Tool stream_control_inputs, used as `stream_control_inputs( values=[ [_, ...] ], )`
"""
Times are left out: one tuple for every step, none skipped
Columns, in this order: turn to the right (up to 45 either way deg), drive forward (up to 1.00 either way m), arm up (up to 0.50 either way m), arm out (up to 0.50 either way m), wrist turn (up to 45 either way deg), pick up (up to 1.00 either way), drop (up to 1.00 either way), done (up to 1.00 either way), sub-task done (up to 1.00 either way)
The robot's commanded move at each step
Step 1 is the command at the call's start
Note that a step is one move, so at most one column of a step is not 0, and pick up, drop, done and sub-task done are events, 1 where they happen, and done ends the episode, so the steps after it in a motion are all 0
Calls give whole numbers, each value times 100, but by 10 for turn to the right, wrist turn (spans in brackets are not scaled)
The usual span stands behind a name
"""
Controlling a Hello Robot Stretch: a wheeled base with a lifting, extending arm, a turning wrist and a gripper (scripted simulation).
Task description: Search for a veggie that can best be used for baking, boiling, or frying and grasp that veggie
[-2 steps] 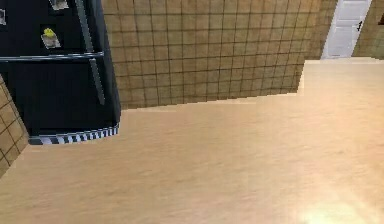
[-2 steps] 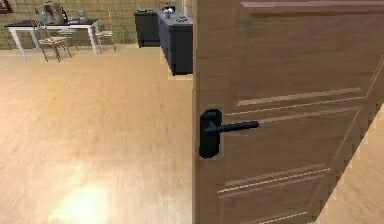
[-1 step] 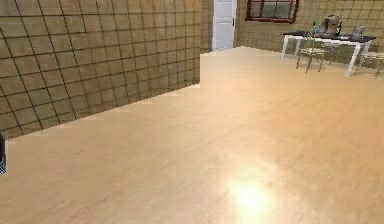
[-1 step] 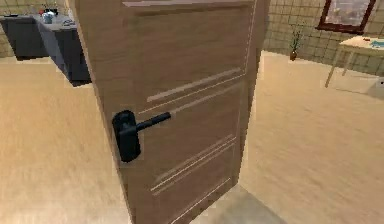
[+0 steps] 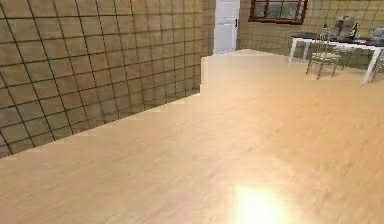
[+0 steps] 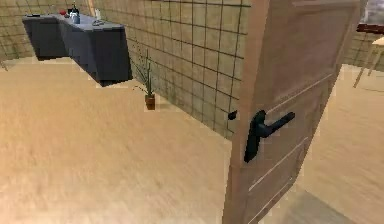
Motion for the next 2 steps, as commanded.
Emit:
stream_control_inputs(
  values=[
    [450,0,0,0,0,0,0,0,0],
    [60,0,0,0,0,0,0,0,0]
  ],
)
